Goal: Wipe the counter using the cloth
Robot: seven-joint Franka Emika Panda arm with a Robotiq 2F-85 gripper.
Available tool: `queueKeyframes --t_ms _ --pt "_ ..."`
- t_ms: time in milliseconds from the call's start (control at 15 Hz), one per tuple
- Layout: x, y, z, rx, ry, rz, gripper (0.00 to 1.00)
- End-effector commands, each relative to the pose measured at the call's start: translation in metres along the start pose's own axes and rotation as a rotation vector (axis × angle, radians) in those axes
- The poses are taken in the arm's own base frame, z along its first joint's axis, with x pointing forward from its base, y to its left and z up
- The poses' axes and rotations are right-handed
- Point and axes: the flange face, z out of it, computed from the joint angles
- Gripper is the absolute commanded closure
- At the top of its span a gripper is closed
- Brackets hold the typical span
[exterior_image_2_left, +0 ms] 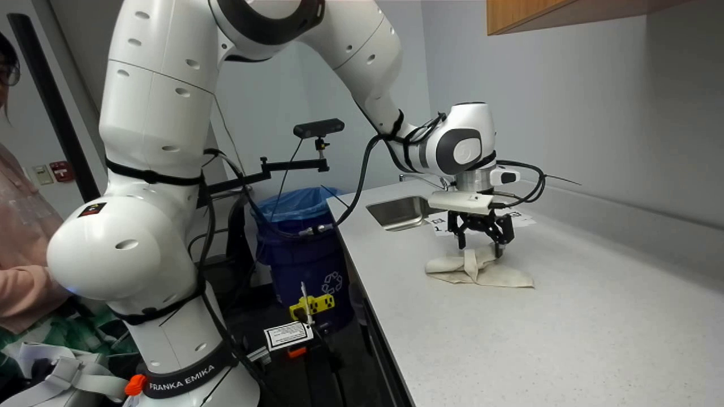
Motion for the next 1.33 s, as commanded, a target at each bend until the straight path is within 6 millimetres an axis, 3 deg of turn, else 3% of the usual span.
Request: queueKeyframes --t_ms 0,133,200,333,867,933,1267 --pt "0.006 0.003 0.007 0.032 -0.034 -0.01 0.0" --pt "0.005 0.003 0.011 0.037 -0.048 -0.002 0.0" --pt "0.005 0.003 0.012 0.039 -0.049 0.003 0.25" --pt "0.007 0.004 0.012 0.049 -0.045 0.019 0.34" --pt "0.03 0.002 -0.013 0.055 0.012 0.042 0.95" --pt "0.036 -0.001 -0.019 0.042 0.026 0.036 1.0" --pt "0.068 -0.013 -0.062 0.01 0.12 -0.001 0.99"
